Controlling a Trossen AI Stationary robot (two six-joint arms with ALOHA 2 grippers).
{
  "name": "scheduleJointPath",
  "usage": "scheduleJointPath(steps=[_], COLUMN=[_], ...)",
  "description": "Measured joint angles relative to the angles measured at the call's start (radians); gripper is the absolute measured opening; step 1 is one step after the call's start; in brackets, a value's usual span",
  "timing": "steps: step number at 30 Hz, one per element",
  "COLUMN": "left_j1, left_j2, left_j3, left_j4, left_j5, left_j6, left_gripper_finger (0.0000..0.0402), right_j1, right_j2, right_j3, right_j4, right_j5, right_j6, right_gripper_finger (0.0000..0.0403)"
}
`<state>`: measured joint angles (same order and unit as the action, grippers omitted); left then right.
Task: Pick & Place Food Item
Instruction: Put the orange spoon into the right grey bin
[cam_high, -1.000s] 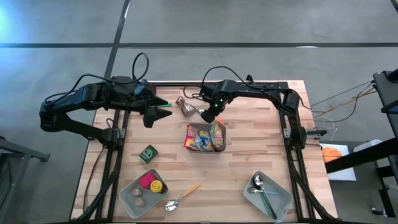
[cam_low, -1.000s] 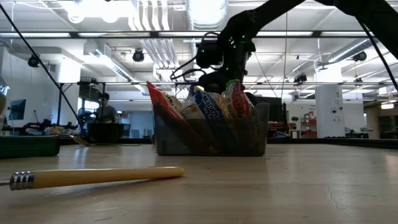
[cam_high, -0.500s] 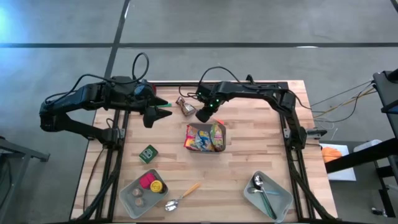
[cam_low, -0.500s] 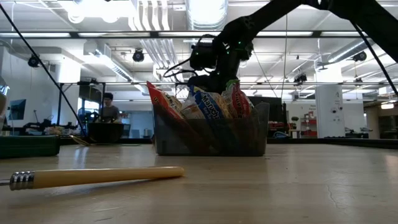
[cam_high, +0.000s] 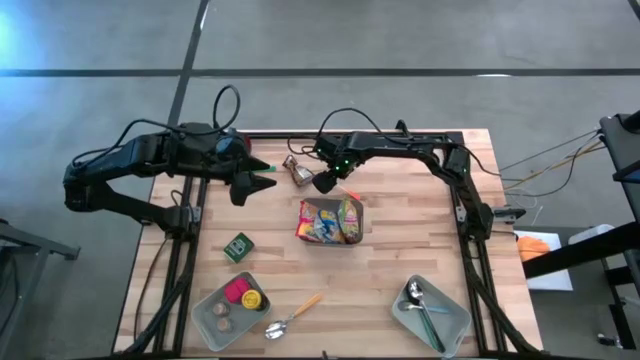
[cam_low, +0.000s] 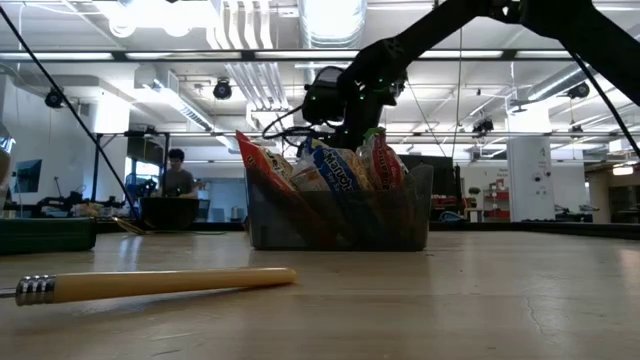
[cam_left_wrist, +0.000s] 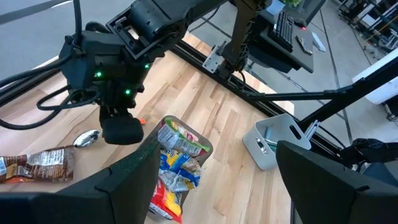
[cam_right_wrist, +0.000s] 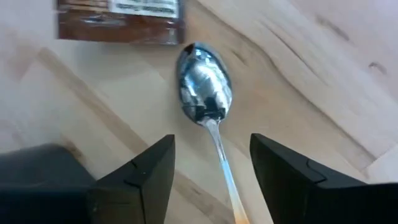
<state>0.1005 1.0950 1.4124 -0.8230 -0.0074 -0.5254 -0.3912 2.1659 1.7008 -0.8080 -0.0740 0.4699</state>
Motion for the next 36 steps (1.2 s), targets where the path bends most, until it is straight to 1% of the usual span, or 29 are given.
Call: scheduleJointPath(steps=[6, 10, 12, 15, 20, 21, 27, 36], left_j1=[0.0, 0.0, -0.001, -0.001, -0.001, -0.001, -0.001, -0.001], left_j2=[0.0, 0.0, 0.0, 0.0, 0.0, 0.0, 0.0, 0.0], left_j3=[0.0, 0.0, 0.0, 0.0, 0.0, 0.0, 0.0, 0.0], left_j4=[0.0, 0.001, 0.001, 0.0, -0.004, -0.009, -0.013, -0.013], left_j5=[0.0, 0.0, 0.0, 0.0, 0.004, 0.004, 0.008, 0.008], left_j6=[-0.007, -0.016, -0.026, -0.03, -0.051, -0.052, -0.053, -0.051], left_gripper_finger=[0.0324, 0.0324, 0.0324, 0.0324, 0.0324, 0.0324, 0.0324, 0.0324], right_j1=[-0.002, 0.001, 0.006, 0.01, 0.012, 0.014, 0.026, 0.037], right_j2=[0.039, 0.077, 0.097, 0.124, 0.173, 0.181, 0.207, 0.174], right_j3=[0.001, 0.04, 0.065, 0.107, 0.185, 0.2, 0.289, 0.38], right_j4=[-0.016, -0.057, -0.087, -0.134, -0.224, -0.236, -0.304, -0.401], right_j5=[-0.014, -0.022, -0.021, -0.013, 0.001, 0.004, 0.025, 0.044], right_j6=[0.064, 0.072, 0.07, 0.061, 0.008, -0.011, -0.067, -0.081], right_gripper_finger=[0.0207, 0.0206, 0.0195, 0.0152, 0.004, 0.0024, 0.0012, 0.001])
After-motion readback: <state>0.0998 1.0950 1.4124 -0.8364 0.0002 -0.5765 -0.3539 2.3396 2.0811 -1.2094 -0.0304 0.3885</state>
